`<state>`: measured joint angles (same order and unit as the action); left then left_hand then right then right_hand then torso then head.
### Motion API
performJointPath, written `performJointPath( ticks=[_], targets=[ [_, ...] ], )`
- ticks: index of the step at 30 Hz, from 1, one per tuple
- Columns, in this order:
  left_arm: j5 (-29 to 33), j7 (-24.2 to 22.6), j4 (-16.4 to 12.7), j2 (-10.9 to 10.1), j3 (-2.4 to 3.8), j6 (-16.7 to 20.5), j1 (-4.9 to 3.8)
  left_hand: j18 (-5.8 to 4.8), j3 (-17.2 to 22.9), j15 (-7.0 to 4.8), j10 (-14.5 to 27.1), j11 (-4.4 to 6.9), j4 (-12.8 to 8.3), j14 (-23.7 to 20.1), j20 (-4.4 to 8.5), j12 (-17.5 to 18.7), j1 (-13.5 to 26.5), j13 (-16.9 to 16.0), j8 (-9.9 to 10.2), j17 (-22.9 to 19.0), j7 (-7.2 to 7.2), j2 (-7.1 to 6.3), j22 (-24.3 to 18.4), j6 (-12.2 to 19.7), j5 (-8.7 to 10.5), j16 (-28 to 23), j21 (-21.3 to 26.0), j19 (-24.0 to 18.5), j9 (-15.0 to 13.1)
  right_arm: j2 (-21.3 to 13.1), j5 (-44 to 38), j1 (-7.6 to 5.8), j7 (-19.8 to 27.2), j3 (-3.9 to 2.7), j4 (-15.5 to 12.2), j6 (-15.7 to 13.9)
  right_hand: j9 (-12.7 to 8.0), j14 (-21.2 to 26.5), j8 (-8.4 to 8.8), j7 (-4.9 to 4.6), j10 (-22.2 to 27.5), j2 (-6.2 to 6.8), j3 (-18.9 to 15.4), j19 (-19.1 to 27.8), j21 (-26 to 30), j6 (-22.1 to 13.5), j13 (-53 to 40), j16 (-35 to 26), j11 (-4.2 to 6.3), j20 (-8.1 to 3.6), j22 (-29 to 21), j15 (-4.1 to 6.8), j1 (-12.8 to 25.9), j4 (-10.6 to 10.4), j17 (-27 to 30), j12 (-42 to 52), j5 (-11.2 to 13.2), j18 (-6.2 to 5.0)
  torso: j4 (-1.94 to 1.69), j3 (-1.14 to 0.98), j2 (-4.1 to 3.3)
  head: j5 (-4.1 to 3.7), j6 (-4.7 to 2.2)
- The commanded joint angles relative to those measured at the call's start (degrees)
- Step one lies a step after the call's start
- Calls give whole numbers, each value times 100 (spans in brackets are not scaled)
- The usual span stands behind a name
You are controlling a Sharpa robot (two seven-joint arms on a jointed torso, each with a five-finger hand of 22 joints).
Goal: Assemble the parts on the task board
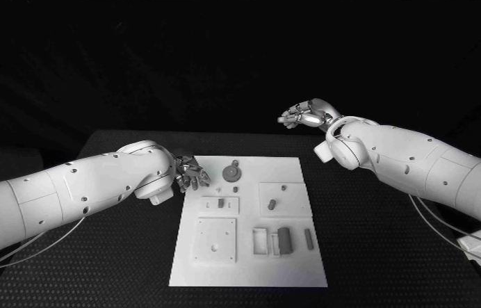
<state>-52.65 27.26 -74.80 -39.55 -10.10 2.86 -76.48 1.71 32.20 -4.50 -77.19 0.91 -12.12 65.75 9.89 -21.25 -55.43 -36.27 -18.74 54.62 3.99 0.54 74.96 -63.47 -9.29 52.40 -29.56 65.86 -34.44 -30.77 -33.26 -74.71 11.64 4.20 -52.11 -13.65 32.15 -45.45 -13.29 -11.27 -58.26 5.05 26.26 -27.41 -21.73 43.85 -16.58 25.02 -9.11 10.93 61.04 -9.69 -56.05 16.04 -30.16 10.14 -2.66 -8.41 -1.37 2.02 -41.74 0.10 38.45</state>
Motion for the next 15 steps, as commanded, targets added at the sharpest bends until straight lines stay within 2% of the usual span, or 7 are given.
performJointPath(
  ticks=[1, 2, 5, 8, 12, 15],
  targets=[
    [54, 100, -106, -18, -17, 153, 1, 175, 2, -10, -108, 76, -22, 65, 21, -23, -81, -9, -38, -10, -18, 23, 142, -46, -60, 43, -32, 42, -127, -4, 15, 0, 13, -4, -10, 69, -6, 8, -22, -63, -24, -18, -38, 36, 20, -50, 10, -37, 3, 13, 7, -43, 60, -5, -6, -10, -4, 81, 9, 10, -3, 5, 17],
    [43, 109, -138, -25, -23, 175, 2, 176, 2, -14, -111, 78, -23, 69, 24, -23, -80, -11, -38, -11, -19, 21, 142, -48, -64, 49, -39, 47, -128, -8, 15, 0, 12, -4, -11, 69, -7, 8, -22, -63, -24, -18, -38, 36, 21, -50, 11, -37, 3, 12, 7, -43, 60, -5, -7, -10, -5, 81, 8, 11, -2, 6, 14],
    [-57, 132, -252, -67, -113, 231, 3, 177, 1, -27, -124, 85, -26, 83, 33, -25, -78, -18, -40, -16, -23, 16, 143, -57, -71, 68, -62, 62, -133, -12, 15, 0, 11, -4, -13, 70, -7, 9, -22, -63, -24, -17, -37, 36, 22, -50, 14, -38, 3, 13, 8, -43, 61, -6, -8, -10, -5, 81, 7, 7, -1, 9, 13],
    [-126, 150, -305, -72, -178, 121, 3, 177, 0, -33, -130, 89, -25, 89, 37, -27, -74, -22, -40, -18, -24, 15, 143, -60, -72, 78, -74, 67, -135, -15, 15, 0, -1, -4, -13, 103, -8, 8, -23, -62, -25, -17, -37, 37, 22, -50, 17, -39, 3, 13, 8, -43, 62, -6, -9, -10, -4, 81, 7, 6, 2, 6, 27],
    [-177, 176, -376, -84, -303, 164, 7, 176, -1, -35, -130, 89, -22, 89, 38, -26, -69, -24, -38, -20, -24, 16, 142, -59, -71, 82, -78, 66, -136, -18, 15, 0, -2, -4, -17, 97, -9, 10, -23, -62, -24, -18, -39, 37, 25, -52, 26, -43, 2, 14, 11, -45, 76, -15, -11, -9, -5, 81, 8, 9, -1, -5, 34],
    [-216, 186, -403, -81, -351, 185, 11, 176, 0, -35, -131, 90, -22, 89, 39, -26, -69, -25, -38, -20, -24, 17, 142, -59, -71, 84, -80, 65, -136, -25, 15, 0, -3, -4, -18, 95, -10, 10, -24, -62, -24, -17, -39, 37, 26, -52, 28, -44, 2, 14, 12, -45, 78, -15, -12, -9, -5, 81, 8, 9, -3, -6, 28]
  ],
)
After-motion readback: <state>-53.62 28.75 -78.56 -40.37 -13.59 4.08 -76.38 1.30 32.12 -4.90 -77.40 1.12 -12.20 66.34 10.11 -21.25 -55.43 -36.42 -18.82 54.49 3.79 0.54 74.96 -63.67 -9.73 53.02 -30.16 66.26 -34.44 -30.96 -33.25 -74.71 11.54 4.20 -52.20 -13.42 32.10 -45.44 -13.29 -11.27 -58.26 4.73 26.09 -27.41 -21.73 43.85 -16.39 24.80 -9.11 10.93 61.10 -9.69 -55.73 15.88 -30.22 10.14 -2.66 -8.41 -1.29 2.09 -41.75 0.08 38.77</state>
